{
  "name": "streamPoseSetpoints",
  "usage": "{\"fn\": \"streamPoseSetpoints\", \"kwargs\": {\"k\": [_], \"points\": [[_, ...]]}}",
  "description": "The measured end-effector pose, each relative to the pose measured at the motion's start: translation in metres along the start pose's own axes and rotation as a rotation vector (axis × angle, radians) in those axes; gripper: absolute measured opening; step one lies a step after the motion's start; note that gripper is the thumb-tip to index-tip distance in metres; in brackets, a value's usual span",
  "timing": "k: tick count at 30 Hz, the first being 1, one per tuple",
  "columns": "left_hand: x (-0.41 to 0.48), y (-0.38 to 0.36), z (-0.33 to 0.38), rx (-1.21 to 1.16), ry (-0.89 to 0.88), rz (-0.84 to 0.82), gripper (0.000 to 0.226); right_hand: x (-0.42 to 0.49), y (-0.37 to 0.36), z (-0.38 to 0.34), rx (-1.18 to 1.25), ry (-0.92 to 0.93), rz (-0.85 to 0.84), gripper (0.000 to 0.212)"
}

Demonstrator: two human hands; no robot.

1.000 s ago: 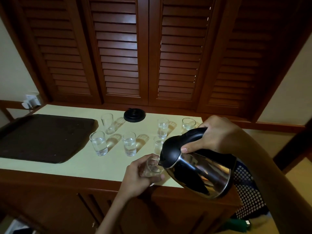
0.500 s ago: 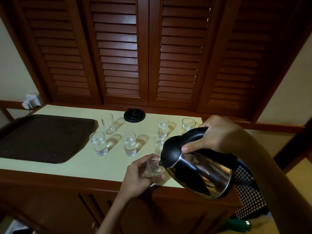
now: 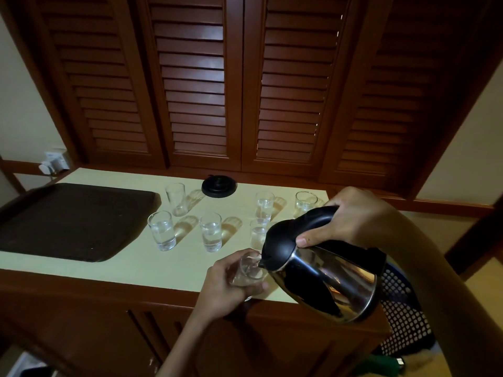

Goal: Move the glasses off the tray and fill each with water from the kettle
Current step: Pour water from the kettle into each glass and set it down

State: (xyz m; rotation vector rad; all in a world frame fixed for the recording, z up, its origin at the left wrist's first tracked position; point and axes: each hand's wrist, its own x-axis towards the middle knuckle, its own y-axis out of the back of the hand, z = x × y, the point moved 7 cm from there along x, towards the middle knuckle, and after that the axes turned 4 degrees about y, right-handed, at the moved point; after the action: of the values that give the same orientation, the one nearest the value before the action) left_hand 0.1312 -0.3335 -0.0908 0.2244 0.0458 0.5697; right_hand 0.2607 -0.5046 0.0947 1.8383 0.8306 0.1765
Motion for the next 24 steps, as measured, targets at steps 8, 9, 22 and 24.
{"fn": "streamPoseSetpoints", "kwargs": {"k": [8, 9, 22, 24], "points": [[0.0, 0.0, 0.001, 0.009, -0.011, -0.009, 0.06, 0.0, -0.002, -0.001, 0.007, -0.003, -0.016, 0.072], [0.0, 0.0, 0.001, 0.012, -0.012, -0.01, 0.06, 0.0, -0.001, -0.001, 0.009, -0.006, -0.011, 0.066], [0.0, 0.001, 0.002, 0.012, -0.021, -0.018, 0.058, 0.001, -0.002, 0.008, 0.131, 0.041, -0.038, 0.062], [0.001, 0.001, 0.001, 0.008, -0.024, -0.025, 0.058, 0.0, -0.003, 0.012, 0.177, 0.06, -0.069, 0.071]]}}
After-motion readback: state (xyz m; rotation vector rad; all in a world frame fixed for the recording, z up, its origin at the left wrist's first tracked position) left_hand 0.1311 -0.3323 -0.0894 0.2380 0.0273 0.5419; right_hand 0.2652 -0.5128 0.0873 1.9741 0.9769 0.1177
